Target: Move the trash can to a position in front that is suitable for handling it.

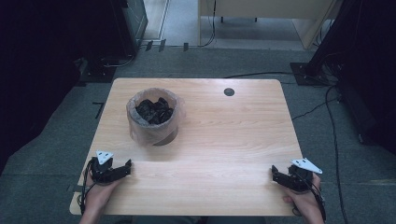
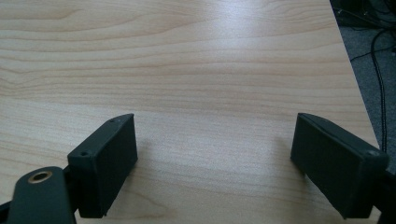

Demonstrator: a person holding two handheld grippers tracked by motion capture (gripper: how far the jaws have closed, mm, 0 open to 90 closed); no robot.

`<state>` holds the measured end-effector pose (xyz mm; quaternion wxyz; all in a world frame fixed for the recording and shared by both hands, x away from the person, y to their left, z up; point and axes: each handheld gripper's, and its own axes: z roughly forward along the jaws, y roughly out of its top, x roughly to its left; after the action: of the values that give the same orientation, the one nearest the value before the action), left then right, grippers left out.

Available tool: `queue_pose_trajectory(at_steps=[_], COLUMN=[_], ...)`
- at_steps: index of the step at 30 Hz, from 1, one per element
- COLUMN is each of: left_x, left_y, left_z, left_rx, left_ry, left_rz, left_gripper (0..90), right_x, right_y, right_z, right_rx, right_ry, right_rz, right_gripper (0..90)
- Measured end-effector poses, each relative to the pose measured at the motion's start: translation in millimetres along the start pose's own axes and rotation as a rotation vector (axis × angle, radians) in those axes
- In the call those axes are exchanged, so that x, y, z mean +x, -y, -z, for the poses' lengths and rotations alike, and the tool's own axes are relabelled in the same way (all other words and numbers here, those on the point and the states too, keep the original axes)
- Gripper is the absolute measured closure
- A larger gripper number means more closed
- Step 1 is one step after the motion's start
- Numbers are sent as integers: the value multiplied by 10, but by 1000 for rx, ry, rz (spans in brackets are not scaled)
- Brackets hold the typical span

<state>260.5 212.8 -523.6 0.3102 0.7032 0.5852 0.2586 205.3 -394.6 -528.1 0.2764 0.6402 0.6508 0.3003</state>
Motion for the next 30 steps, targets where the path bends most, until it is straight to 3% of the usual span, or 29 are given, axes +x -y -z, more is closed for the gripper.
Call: queue_pose_trajectory(at_steps=[2, 4, 5, 6, 8, 9, 11, 12, 14, 15, 18, 19, 20, 23, 26, 30], left_x=[1, 3, 22, 22, 50, 50, 46, 21, 8, 0, 21, 21, 29, 5, -106, -135], left_y=[-6, -33, -82, -82, -210, -210, -301, -370, -405, -488, -655, -655, -782, -902, -1103, -1220], left_z=[3, 12, 18, 18, 40, 40, 54, 48, 36, 10, -17, -17, -40, -74, -193, -280], left_rx=[5, 6, -20, -20, -77, -77, -111, -140, -150, -181, -264, -264, -294, -306, -304, -301], left_ry=[0, 1, 2, 2, 17, 17, 26, 49, 60, 69, 48, 48, 49, 52, 65, 71], left_rz=[0, -1, 27, 27, 73, 73, 117, 139, 150, 168, 195, 195, 210, 195, 155, 162], left_gripper=[129, 245, 296, 326, 398, 419, 449, 492, 521, 545, 632, 651, 674, 708, 729, 771], right_x=[2, 4, 4, 4, 5, 5, 7, 6, 11, 16, 41, 41, 64, 73, 40, 44], right_y=[-1, -2, -2, -2, -1, -1, -2, 1, 8, 9, 8, 8, 4, -15, -101, -126], right_z=[-2, -3, -4, -4, -2, -2, -1, 6, 19, 19, 25, 25, 32, 50, 78, 98], right_rx=[0, 1, 0, 0, -2, -2, -3, -12, -22, -25, -35, -35, -64, -97, -129, -152], right_ry=[1, 0, 1, 1, 9, 9, 13, 18, 21, 20, 33, 33, 48, 39, 53, 52], right_rz=[4, 4, 5, 5, 0, 0, -4, -11, -10, -8, 2, 2, 17, 6, -83, -54], right_gripper=[144, 145, 146, 146, 157, 157, 168, 229, 275, 286, 342, 342, 364, 377, 442, 459])
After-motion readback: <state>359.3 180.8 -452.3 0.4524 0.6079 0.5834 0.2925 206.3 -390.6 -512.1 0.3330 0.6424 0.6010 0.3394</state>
